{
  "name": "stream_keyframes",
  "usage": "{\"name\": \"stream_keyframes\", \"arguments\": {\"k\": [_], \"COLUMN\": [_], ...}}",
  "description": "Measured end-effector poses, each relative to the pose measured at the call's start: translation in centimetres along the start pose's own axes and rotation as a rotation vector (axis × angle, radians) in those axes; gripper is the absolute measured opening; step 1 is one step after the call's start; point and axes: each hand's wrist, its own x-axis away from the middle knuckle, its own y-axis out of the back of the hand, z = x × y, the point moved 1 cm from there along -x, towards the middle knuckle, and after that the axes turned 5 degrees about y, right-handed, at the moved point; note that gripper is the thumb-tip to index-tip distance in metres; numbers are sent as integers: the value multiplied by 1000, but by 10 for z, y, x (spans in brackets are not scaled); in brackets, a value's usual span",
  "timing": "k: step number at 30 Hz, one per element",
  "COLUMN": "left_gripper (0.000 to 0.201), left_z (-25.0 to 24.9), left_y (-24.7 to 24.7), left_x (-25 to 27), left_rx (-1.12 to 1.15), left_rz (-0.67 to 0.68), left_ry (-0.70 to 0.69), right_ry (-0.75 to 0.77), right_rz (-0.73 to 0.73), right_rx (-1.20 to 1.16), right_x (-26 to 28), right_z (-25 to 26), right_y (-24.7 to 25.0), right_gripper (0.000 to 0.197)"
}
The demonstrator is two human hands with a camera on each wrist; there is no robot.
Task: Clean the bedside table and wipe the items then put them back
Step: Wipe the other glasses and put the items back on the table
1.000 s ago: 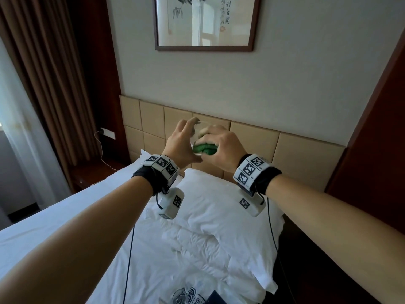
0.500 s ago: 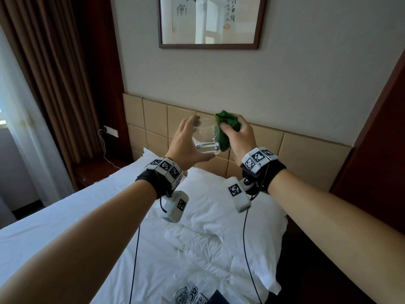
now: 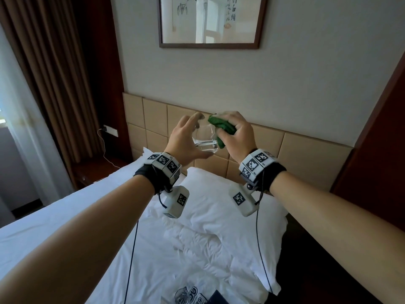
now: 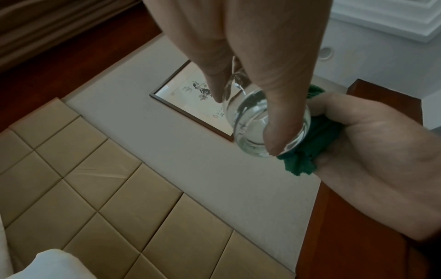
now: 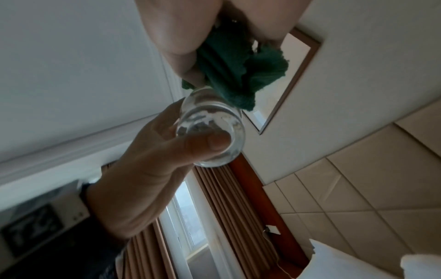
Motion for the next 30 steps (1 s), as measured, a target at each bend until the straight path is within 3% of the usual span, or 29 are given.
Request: {"name": "stream_keyframes", "arguments": {"k": [7, 9, 14, 16, 23, 25, 28, 30], "left_gripper": [97, 98, 101, 105, 101, 100, 99, 99], "left_z": [8, 9, -2, -6, -2, -2, -1, -3], "left_y": [0, 1, 0, -2, 1, 2, 2, 2], "left_x": [-4, -2, 3, 4, 3, 3, 6, 7], "left_rx": [30, 2, -35, -57, -39, -35, -52, -55], "left_rz": [-17, 0, 54, 69, 47, 32, 43, 47], "left_ry": [51, 47, -8, -21, 31, 45, 44, 28], "right_ry": [279, 269, 71, 74, 344, 361, 102, -115], "right_rz": [228, 262, 7, -42, 165, 232, 244, 93], "right_rx": [183, 184, 97, 109, 233, 237, 46, -100], "right_x": [16, 16, 1, -4, 13, 17, 15, 12], "right_z": [6, 5, 2, 4, 10, 10, 11, 7], "right_y": [-2, 0, 7, 7, -5, -8, -3, 2], "right_gripper": [31, 30, 34, 35, 26, 21, 21, 24]}}
